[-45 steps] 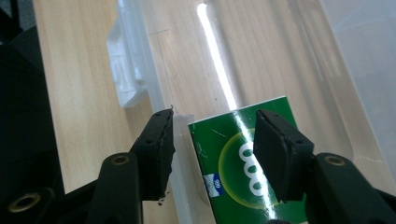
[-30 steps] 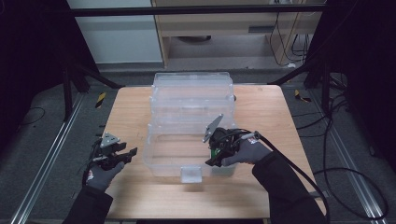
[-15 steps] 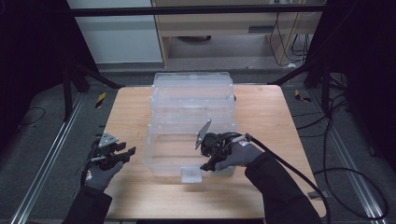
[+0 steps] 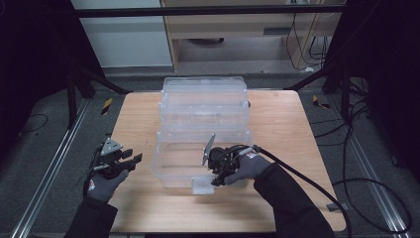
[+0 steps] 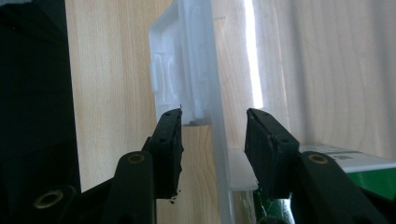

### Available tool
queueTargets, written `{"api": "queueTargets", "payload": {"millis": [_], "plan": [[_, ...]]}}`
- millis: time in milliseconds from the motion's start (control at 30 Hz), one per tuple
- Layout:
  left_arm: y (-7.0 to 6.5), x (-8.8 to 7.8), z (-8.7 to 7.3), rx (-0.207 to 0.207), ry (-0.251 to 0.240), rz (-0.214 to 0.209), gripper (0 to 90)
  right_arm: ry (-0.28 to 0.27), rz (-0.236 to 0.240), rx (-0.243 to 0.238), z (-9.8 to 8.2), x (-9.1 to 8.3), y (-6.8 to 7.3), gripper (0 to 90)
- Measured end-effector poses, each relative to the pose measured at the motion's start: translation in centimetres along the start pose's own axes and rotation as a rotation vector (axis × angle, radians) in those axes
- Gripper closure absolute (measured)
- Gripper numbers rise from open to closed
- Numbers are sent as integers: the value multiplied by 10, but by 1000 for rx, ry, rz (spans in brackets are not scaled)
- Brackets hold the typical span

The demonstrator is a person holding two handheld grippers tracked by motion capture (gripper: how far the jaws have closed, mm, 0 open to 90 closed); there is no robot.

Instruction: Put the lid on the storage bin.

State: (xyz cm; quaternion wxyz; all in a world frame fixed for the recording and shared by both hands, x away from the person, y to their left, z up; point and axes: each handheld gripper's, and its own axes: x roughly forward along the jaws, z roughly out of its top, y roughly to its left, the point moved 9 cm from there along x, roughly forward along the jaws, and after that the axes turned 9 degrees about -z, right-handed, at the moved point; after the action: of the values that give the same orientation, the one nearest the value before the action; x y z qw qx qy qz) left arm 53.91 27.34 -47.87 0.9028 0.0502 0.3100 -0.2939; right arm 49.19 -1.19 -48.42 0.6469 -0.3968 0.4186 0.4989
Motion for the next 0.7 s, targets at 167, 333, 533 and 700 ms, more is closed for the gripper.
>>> {"api": "queueTargets", "payload": {"millis": [167, 333, 533, 700], "plan": [[-2, -3, 6, 7, -11, -2, 529, 9, 10, -5, 0, 3, 0, 586], [-3, -7, 13, 20, -25, -12, 528, 18, 14, 2, 0, 3, 1, 588], [-5, -13, 26, 44, -48, -14, 523, 22, 41, 3, 1, 5, 4, 634], [-6, -14, 35, 60, -58, -16, 520, 34, 49, 0, 0, 8, 4, 625]]}}
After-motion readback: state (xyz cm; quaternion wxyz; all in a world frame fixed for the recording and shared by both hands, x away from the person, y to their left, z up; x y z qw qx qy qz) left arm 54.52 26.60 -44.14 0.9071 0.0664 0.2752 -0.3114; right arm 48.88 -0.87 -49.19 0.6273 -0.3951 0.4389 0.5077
